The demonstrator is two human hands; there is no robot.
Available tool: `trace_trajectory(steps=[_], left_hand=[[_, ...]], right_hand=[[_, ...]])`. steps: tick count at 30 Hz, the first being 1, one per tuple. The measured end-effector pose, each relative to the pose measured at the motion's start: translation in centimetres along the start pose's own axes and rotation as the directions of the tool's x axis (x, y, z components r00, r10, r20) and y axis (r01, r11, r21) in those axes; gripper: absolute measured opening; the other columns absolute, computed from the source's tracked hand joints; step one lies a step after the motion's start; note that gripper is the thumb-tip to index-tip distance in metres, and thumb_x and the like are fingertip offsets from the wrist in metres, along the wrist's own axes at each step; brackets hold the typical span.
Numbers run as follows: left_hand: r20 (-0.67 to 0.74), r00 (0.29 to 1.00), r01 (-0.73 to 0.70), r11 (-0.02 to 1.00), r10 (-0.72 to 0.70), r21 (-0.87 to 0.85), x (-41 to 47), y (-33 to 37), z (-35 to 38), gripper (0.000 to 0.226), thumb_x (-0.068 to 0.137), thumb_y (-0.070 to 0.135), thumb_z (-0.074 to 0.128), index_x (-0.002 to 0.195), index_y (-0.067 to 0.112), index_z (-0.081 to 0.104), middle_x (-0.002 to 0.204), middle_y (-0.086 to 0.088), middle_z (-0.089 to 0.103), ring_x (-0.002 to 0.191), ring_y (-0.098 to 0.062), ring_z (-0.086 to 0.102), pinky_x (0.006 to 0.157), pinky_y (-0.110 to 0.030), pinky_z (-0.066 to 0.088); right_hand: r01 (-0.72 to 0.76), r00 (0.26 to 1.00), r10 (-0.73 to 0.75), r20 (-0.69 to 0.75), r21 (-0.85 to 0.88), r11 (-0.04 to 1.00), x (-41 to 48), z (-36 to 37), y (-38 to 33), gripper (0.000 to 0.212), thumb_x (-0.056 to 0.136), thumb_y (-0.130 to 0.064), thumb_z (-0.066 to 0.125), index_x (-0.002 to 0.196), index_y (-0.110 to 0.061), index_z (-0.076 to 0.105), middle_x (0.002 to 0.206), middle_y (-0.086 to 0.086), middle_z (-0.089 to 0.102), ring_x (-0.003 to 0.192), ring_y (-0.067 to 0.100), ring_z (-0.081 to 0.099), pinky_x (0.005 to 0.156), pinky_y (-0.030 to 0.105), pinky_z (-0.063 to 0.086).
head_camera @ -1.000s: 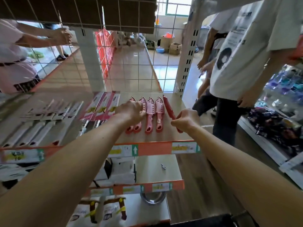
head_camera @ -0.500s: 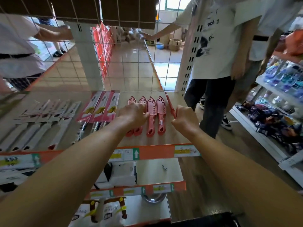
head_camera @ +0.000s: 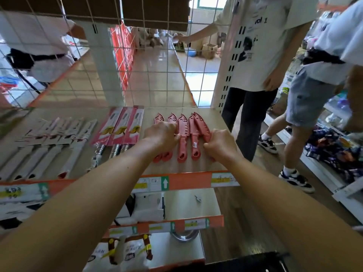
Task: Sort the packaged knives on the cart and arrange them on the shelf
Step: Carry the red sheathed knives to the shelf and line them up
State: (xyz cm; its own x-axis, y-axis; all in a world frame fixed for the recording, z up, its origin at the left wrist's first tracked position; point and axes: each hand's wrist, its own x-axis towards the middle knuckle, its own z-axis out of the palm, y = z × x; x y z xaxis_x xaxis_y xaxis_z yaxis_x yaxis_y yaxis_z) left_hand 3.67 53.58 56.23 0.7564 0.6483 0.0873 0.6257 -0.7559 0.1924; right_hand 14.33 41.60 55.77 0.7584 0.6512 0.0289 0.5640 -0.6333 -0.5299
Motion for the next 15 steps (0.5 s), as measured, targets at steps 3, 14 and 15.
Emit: trace_trajectory(steps=[3, 14, 15], left_hand=[[-0.001, 1.000, 0.005, 1.000, -0.005, 0.011, -0.13, 0.15, -0.03, 0.027, 0.095, 0.042, 0.045, 0.107, 0.021, 0.058, 0.105, -0.002, 0.064, 0.083, -0.017, 0.054, 0.062, -0.027, 0.038], [0.013, 1.000, 0.002, 1.000, -0.002, -0.002, -0.36, 0.02, 0.01, 0.027, 0.094, 0.040, 0.045, 0.106, 0.020, 0.059, 0.109, -0.003, 0.064, 0.096, -0.022, 0.061, 0.069, -0.028, 0.044], [0.015, 1.000, 0.001, 1.000, -0.001, -0.005, -0.39, -0.03, -0.03, 0.027, 0.094, 0.040, 0.046, 0.106, 0.020, 0.059, 0.108, -0.003, 0.064, 0.095, -0.022, 0.061, 0.070, -0.029, 0.046]], right_hand=[[-0.004, 1.000, 0.004, -0.010, 0.015, 1.000, 0.22, 0.13, 0.08, 0.012, 0.087, -0.017, 0.059, 0.084, -0.007, 0.063, 0.090, 0.015, 0.067, 0.083, 0.030, 0.066, 0.074, 0.044, 0.058], [-0.020, 0.999, 0.024, 0.034, -0.117, 0.993, 0.62, 0.26, -0.23, 0.023, 0.085, -0.026, 0.063, 0.069, -0.013, 0.051, 0.085, 0.010, 0.061, 0.082, 0.027, 0.062, 0.065, 0.031, 0.046], [-0.016, 0.999, 0.023, 0.044, -0.144, 0.989, 0.59, 0.18, -0.32, 0.020, 0.085, -0.030, 0.062, 0.076, -0.014, 0.054, 0.092, 0.011, 0.063, 0.087, 0.028, 0.063, 0.067, 0.032, 0.046]])
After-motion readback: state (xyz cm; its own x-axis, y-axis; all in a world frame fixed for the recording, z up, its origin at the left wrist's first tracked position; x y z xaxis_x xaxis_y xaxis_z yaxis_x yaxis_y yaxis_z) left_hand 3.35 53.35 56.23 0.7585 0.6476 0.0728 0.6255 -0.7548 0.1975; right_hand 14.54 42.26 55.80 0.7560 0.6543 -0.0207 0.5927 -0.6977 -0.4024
